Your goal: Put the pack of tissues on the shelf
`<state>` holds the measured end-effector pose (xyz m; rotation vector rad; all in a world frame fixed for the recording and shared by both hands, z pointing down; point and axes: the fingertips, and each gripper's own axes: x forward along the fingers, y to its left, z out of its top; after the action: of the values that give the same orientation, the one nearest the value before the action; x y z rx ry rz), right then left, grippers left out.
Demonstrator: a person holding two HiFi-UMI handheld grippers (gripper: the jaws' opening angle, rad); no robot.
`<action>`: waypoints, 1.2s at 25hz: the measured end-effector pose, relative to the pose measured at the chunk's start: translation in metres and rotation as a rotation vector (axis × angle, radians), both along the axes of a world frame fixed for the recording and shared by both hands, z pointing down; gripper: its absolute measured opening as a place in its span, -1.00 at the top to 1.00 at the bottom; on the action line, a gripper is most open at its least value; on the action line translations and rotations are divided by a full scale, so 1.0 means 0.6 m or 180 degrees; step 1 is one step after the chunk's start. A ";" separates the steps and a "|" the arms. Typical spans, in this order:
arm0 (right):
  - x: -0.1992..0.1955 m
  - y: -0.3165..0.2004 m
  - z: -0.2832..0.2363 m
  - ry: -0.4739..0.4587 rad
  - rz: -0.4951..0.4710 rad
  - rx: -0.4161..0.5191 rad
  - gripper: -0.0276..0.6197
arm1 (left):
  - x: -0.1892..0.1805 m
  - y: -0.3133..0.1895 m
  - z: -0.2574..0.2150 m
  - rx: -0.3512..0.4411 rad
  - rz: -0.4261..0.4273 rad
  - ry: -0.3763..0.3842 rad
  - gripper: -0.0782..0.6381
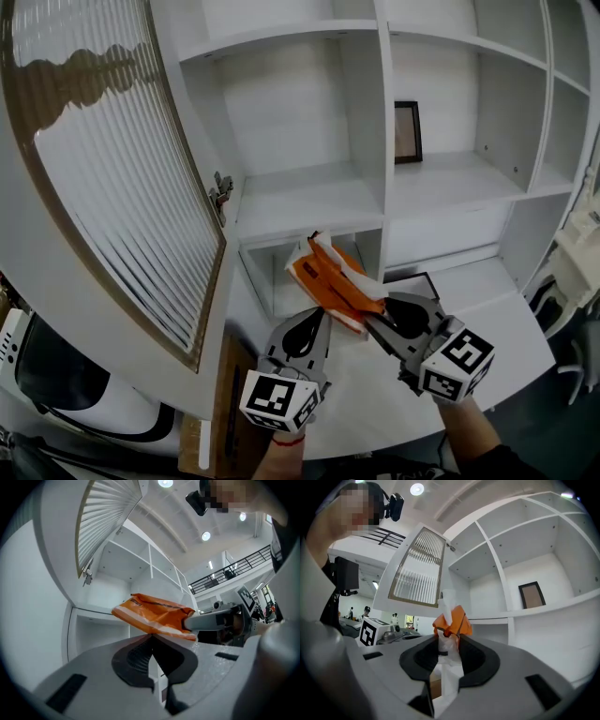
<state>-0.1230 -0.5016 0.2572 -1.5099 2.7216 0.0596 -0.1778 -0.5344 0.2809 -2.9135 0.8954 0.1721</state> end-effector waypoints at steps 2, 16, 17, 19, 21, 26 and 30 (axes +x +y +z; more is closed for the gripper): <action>0.002 -0.003 -0.018 -0.0021 -0.0015 0.0064 0.59 | 0.002 -0.003 -0.020 0.0099 -0.0007 0.0017 0.77; 0.021 -0.063 -0.102 0.0210 0.0233 0.0306 0.59 | 0.028 -0.065 -0.097 0.0308 -0.0067 0.0092 0.77; 0.024 -0.069 -0.106 0.0253 0.0266 0.0306 0.59 | 0.031 -0.070 -0.099 0.0307 -0.0067 0.0079 0.77; 0.028 -0.081 -0.111 0.0368 0.0330 0.0282 0.59 | 0.037 -0.080 -0.103 0.0302 -0.0054 0.0051 0.77; 0.031 -0.094 -0.116 0.0468 0.0358 0.0231 0.59 | 0.042 -0.090 -0.105 0.0278 -0.0031 0.0028 0.77; 0.045 -0.134 -0.128 0.0529 0.0416 0.0060 0.58 | 0.050 -0.107 -0.119 0.0309 -0.0018 -0.0064 0.77; 0.050 -0.156 -0.141 0.0576 0.0526 0.0039 0.58 | 0.064 -0.104 -0.126 0.0449 -0.0038 -0.0205 0.77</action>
<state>-0.0931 -0.5949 0.1725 -1.8065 2.7143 0.2269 -0.1393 -0.5970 0.2053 -2.7669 0.8540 0.1339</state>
